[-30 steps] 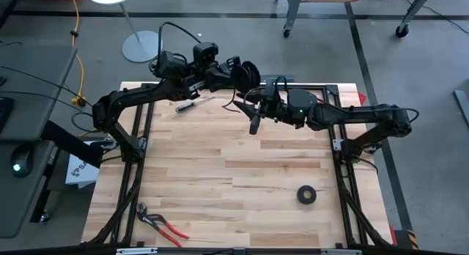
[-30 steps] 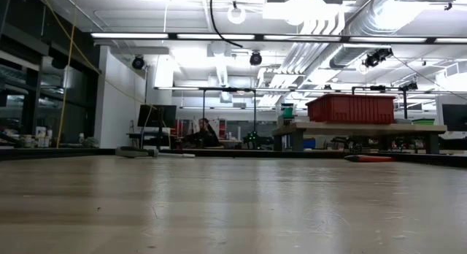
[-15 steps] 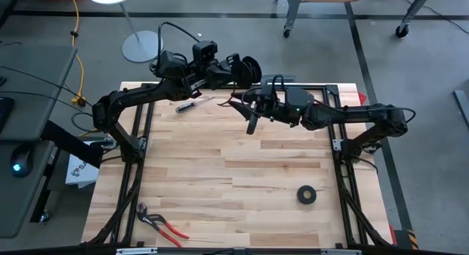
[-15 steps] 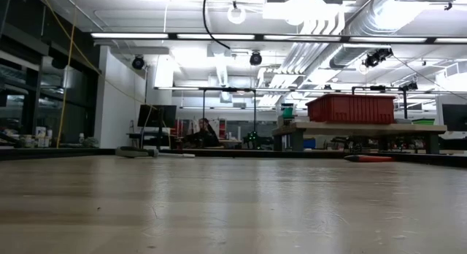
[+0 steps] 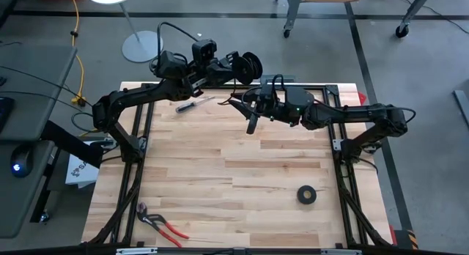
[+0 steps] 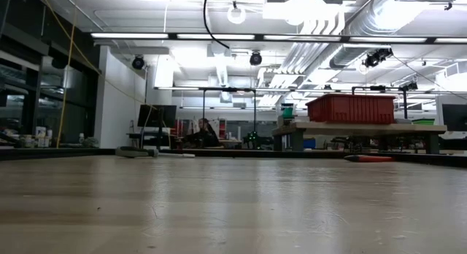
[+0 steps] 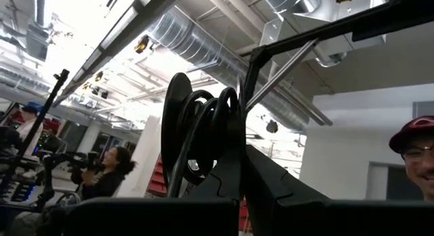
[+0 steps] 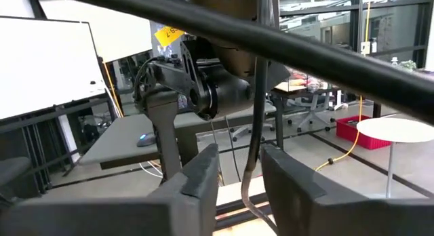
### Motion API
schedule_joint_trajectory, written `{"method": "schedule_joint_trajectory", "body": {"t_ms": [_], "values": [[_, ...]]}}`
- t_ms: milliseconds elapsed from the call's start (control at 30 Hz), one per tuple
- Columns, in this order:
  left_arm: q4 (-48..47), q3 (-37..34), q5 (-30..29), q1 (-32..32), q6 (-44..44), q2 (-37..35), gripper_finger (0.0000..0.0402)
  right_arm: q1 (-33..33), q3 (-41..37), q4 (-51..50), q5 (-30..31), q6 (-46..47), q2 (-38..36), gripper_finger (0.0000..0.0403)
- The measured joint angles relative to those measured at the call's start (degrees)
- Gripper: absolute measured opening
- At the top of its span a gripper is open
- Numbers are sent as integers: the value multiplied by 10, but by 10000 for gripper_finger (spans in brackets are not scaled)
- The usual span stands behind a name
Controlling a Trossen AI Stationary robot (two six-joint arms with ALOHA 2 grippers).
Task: Coil cords
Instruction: Coil the black wire on the black spool
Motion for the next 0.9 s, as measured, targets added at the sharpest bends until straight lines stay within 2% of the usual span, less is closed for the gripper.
{"method": "schedule_joint_trajectory", "body": {"t_ms": [167,400,567,733,900], "values": [[-1,0,0,0,0,0,0,0,0,19,2,10,4,44],[-3,0,-3,1,15,0,0,0,0,18,1,8,9,7],[-3,0,-5,22,16,0,0,11,0,13,2,20,7,3],[-6,0,23,59,13,0,0,29,0,-2,2,25,-2,2],[-132,0,91,105,23,-30,0,45,0,-69,3,29,-30,1]]}}
